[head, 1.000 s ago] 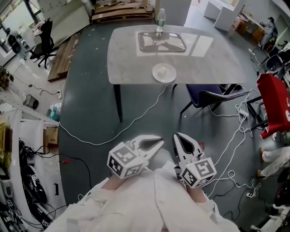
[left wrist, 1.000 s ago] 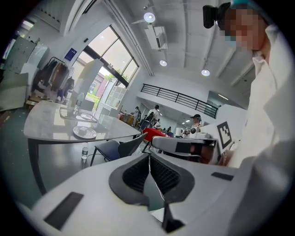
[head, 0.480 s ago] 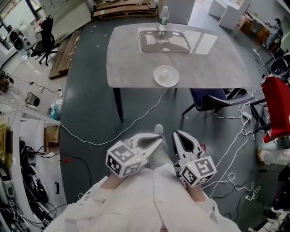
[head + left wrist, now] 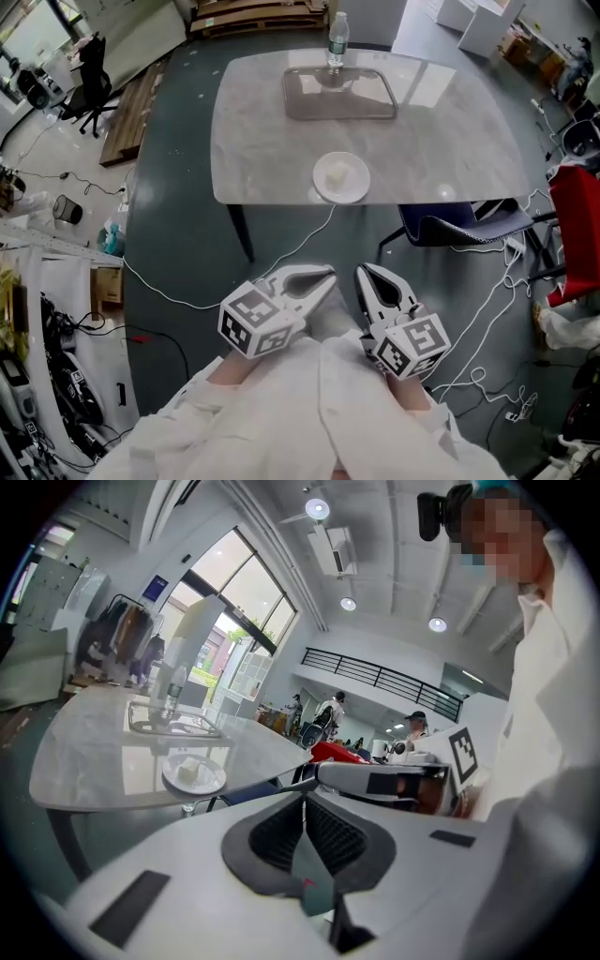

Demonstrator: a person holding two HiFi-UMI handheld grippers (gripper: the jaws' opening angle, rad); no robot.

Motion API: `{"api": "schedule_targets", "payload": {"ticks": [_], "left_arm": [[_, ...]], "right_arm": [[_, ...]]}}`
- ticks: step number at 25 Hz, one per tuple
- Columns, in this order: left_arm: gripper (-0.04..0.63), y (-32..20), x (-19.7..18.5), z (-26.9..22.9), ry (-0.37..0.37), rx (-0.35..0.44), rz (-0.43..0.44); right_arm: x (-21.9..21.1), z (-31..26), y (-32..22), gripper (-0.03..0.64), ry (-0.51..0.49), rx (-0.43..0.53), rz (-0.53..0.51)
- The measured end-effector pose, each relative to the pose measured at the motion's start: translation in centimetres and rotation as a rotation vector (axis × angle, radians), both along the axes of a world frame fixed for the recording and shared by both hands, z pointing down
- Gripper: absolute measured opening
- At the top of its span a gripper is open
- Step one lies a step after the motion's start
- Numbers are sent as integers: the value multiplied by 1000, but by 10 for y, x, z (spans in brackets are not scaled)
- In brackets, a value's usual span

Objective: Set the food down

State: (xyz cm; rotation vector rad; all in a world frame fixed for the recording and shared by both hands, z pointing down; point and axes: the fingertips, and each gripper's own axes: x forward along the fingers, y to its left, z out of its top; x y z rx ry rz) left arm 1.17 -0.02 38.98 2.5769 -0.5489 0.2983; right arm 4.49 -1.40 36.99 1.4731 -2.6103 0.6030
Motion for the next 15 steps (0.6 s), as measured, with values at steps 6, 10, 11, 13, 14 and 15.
{"api": "schedule_targets", "payload": {"ticks": [6,10,11,13,14,15], "left_arm": [[21,-55,15,-5,-10,-8,-36],[21,-90,22,-9,-9,-7,-52],[21,-99,25,-9,-8,-7,-54],[21,-116,31,-10,-8,-4,-57],[21,-125,34,-11,-9,-1,-56],[21,-134,38,-12,-12,2,-54]], "right_arm": [[13,-9,-60,2,-4,2,-43],[19,-13,-96,3,3,0,-68],[22,-13,-105,3,7,1,-71],[28,-13,-122,3,11,3,-77],[31,-14,-131,3,11,5,-81],[33,-14,-140,3,12,6,-86]]}}
